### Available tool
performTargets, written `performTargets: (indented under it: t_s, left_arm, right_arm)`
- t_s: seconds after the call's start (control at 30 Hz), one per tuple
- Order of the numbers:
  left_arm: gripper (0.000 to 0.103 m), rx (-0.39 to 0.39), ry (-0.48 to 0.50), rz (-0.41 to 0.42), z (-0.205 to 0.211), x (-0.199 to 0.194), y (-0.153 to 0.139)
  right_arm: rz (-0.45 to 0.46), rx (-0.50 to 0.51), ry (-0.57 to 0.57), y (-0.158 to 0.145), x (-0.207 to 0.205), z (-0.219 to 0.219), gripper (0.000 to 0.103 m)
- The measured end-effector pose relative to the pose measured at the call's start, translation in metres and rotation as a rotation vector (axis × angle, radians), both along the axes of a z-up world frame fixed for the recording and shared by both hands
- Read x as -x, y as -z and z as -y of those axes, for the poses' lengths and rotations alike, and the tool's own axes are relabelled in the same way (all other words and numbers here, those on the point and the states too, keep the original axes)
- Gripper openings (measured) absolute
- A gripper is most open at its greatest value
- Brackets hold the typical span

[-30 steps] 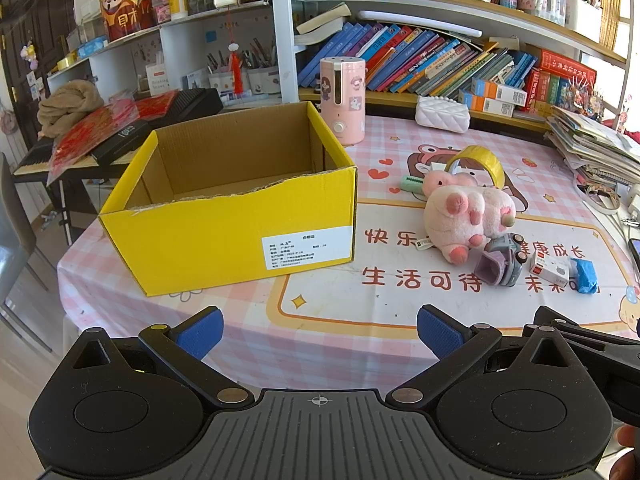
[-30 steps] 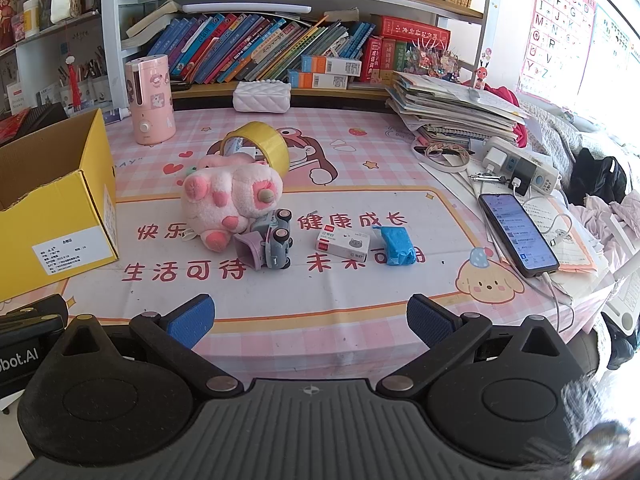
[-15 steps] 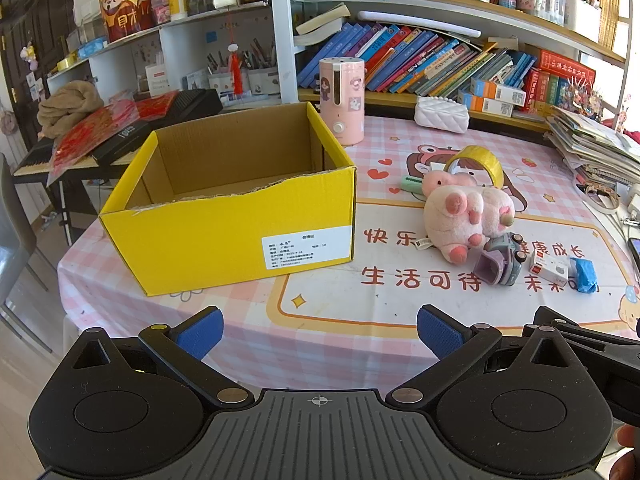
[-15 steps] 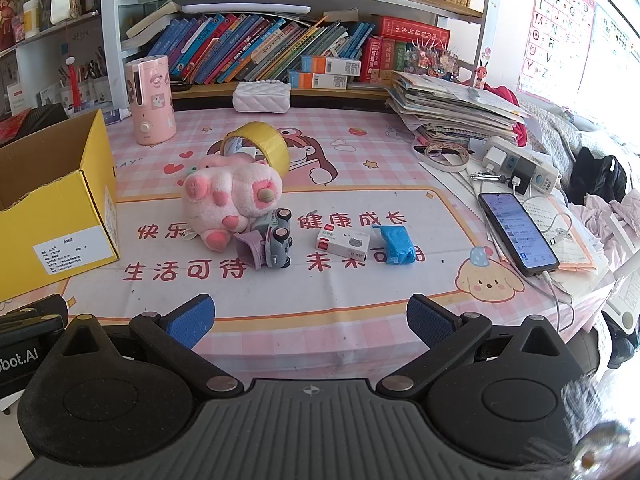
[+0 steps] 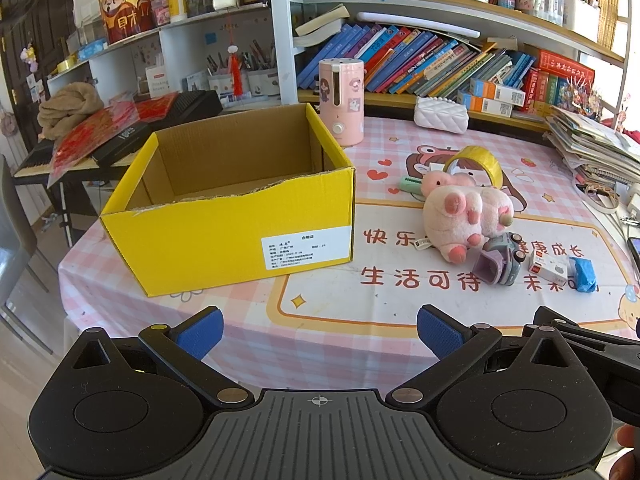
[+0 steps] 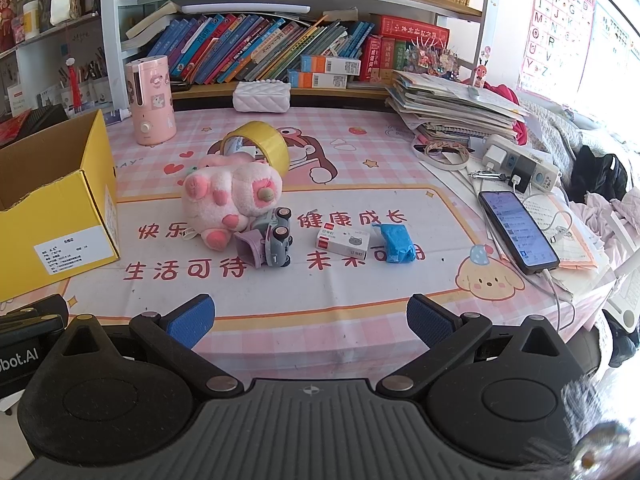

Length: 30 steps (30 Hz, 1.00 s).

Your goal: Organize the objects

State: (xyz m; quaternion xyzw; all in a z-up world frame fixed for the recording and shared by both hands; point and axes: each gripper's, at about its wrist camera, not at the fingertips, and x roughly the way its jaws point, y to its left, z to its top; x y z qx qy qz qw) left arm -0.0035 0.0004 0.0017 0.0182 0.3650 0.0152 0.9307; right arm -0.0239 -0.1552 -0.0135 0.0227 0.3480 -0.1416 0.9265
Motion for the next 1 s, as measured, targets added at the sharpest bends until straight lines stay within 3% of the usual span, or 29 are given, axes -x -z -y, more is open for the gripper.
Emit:
performTargets:
  t_s: [1.0]
  left_arm:
    - [0.103, -0.001, 0.002, 0.0, -0.0012, 0.0018, 0.0023]
  right_arm:
    - [0.001, 0.0, 0.002, -0.0064, 0.003, -0.0039, 0.103]
